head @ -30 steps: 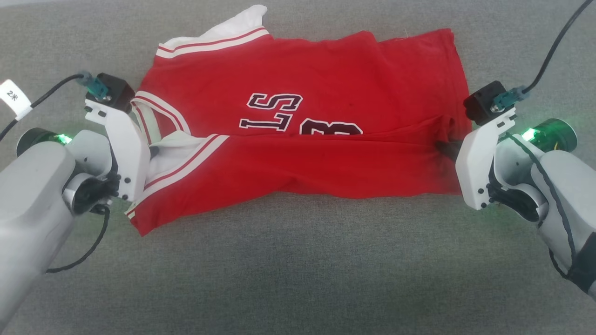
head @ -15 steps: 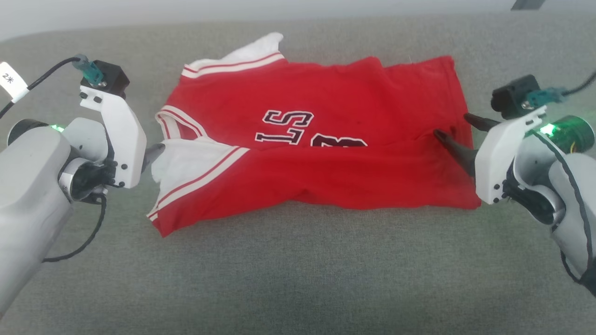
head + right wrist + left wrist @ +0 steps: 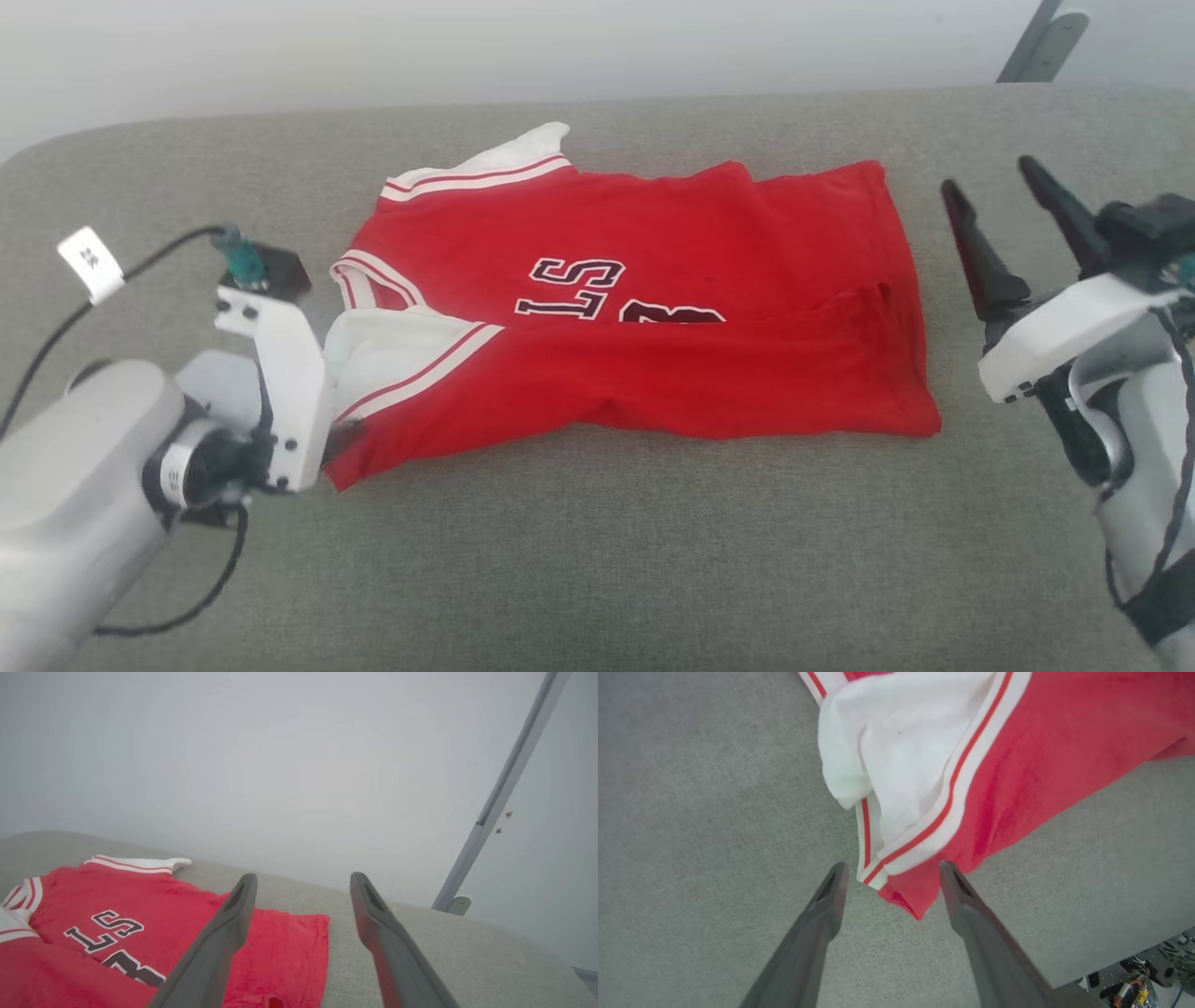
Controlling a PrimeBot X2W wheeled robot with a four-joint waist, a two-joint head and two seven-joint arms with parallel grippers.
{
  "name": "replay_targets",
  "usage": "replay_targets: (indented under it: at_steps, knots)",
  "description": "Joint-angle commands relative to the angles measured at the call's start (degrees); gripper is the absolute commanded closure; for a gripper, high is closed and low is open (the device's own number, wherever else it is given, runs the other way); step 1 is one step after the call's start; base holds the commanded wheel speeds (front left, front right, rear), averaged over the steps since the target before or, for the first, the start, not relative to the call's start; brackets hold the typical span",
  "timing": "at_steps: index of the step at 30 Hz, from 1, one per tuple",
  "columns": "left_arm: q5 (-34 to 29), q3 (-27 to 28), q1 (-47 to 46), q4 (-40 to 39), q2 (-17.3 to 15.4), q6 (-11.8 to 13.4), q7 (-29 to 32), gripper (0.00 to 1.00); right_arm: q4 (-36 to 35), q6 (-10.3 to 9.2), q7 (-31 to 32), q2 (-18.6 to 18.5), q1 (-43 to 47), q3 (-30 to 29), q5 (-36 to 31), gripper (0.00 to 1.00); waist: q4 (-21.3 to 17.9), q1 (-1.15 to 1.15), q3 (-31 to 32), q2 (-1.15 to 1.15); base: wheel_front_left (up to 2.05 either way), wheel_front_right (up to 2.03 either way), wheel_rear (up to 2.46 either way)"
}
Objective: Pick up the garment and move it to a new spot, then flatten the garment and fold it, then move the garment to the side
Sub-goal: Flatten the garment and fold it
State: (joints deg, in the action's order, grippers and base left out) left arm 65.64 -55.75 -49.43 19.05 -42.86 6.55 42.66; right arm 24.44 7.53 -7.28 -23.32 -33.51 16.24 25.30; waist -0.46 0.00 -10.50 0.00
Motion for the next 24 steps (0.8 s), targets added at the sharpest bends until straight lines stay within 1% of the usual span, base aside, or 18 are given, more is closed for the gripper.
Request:
replay_targets:
  at_steps: [1,5,7,9,12,15,20,21,22,24]
  knots:
    - [0.6,-0.2,1.3,-1.0,-0.6,1.1,0.4,0.00,-1.3,-0.08,-1.3,2.0,1.8,-2.7,-2.3,0.00,-0.5,0.00,0.0,0.00,0.00,0.00,0.00]
    - [0.9,0.0,3.5,-2.4,-1.9,3.7,0.3,0.00,-6.5,-0.08,-2.3,6.9,5.5,-9.5,-8.9,0.00,-1.6,0.00,-0.7,0.00,0.00,0.00,0.00]
    - [1.0,0.2,4.2,-1.9,-2.3,4.6,-0.3,0.00,-9.5,-0.08,-1.8,8.9,7.3,-11.5,-11.1,0.00,-2.2,0.00,-1.2,0.00,0.00,0.00,0.00]
    - [1.8,0.9,5.1,-0.7,-2.0,5.2,-1.4,0.00,-12.3,-0.08,-0.7,10.8,9.1,-13.1,-12.7,0.00,-2.8,0.00,-1.7,0.00,0.00,0.00,0.00]
    - [2.7,1.3,6.0,1.6,-1.6,5.1,-2.1,0.00,-15.8,-0.08,1.1,12.5,11.1,-14.3,-14.1,0.00,-3.7,0.00,-2.5,0.00,0.00,0.00,0.00]
    - [3.5,1.8,6.1,4.7,-0.6,4.7,-3.1,0.00,-18.4,-0.08,3.0,13.4,12.6,-14.7,-14.8,0.00,-4.2,0.00,-3.2,0.00,0.00,0.00,0.00]
    - [5.2,2.0,6.6,9.9,1.9,4.0,-2.4,0.01,-20.9,-0.08,7.8,13.1,14.5,-13.8,-14.1,0.00,-4.6,0.00,-3.9,0.00,0.00,0.00,0.00]
    - [5.7,1.9,6.7,10.8,2.4,3.8,-2.1,0.56,-21.3,-0.08,8.8,12.8,14.7,-13.4,-13.7,0.00,-4.6,0.00,-4.0,0.00,0.00,0.00,0.00]
    - [6.1,1.9,6.7,11.5,2.9,3.3,-1.9,1.00,-21.7,-0.08,9.9,12.7,14.9,-13.2,-13.1,0.00,-4.5,0.00,-4.1,0.00,0.00,0.00,0.00]
    - [7.0,2.0,6.7,12.9,4.0,2.6,-1.0,1.00,-22.0,-0.08,12.4,12.0,15.2,-12.7,-12.3,0.00,-4.5,0.00,-4.2,0.00,0.00,0.00,0.00]
